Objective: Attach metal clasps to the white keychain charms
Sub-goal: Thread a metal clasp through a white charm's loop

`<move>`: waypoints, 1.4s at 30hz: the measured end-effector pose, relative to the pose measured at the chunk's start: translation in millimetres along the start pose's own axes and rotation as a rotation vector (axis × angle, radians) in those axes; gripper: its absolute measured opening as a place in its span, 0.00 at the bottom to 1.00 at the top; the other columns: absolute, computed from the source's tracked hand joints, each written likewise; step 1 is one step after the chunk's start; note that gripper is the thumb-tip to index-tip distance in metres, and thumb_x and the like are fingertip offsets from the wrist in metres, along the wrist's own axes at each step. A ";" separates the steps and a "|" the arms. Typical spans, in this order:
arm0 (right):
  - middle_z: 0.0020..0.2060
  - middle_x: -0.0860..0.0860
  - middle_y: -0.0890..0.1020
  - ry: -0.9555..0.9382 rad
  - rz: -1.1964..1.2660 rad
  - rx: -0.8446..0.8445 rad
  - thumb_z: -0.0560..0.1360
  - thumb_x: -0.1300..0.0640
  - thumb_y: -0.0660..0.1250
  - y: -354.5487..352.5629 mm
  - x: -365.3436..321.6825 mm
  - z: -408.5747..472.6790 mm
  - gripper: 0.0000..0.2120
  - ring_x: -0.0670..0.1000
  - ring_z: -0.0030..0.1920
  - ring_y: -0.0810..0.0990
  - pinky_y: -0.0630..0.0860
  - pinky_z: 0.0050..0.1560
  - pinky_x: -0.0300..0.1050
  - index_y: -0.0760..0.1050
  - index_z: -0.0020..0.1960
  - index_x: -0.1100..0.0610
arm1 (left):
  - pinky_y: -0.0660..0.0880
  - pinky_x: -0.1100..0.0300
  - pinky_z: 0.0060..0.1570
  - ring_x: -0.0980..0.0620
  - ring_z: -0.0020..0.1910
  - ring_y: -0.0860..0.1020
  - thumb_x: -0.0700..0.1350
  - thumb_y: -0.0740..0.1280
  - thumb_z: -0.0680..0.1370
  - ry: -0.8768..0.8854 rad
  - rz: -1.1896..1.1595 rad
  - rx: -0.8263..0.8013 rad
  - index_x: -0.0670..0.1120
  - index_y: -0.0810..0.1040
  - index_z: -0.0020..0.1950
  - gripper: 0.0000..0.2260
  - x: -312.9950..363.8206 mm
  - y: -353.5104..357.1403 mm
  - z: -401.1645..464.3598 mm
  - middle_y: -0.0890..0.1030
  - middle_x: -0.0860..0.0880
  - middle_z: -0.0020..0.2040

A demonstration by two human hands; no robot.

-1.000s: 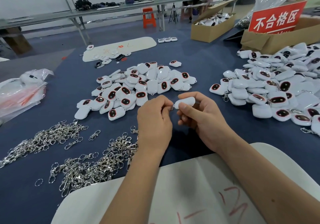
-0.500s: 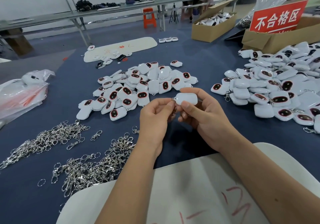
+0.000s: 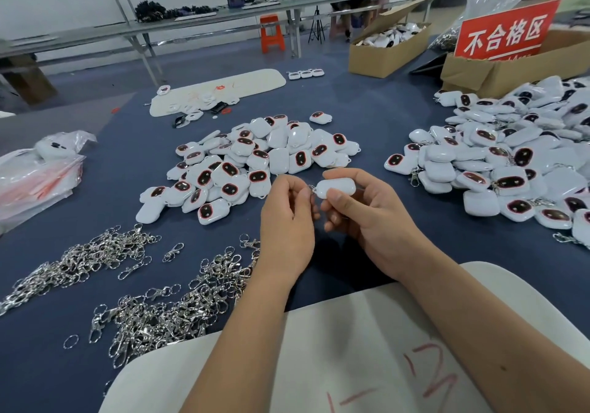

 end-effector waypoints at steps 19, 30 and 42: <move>0.35 0.54 0.81 -0.013 0.035 0.179 0.82 0.64 0.67 -7.7 -0.1 2.5 0.09 0.51 0.32 0.75 0.78 0.35 0.44 0.76 0.62 0.61 | 0.76 0.53 0.48 0.55 0.43 0.79 0.38 0.66 0.81 0.171 0.252 -0.046 0.47 0.78 0.49 0.05 3.1 4.1 -4.2 0.82 0.54 0.42; 0.31 0.48 0.78 -0.065 0.098 0.508 0.79 0.59 0.74 -27.6 -5.9 1.3 0.11 0.46 0.28 0.73 0.74 0.32 0.43 0.79 0.60 0.56 | 0.69 0.48 0.74 0.64 0.70 0.72 0.40 0.59 0.86 -0.022 -0.220 -0.425 0.48 0.72 0.75 0.17 18.6 22.0 -19.3 0.77 0.57 0.71; 0.66 0.46 0.81 -0.296 -0.045 0.676 0.79 0.71 0.68 -53.8 -36.6 -10.6 0.50 0.49 0.51 0.87 0.82 0.63 0.53 0.45 0.84 0.39 | 0.75 0.48 0.67 0.73 0.55 0.75 0.55 0.56 0.86 -0.014 -0.238 -0.501 0.58 0.74 0.65 0.11 64.2 88.3 7.8 0.79 0.64 0.57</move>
Point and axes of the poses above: each hand's wrist, its own z-axis towards the middle knuckle, its own y-axis out of the palm, x = y × z, the point moved 4 cm from there along z, towards the middle knuckle
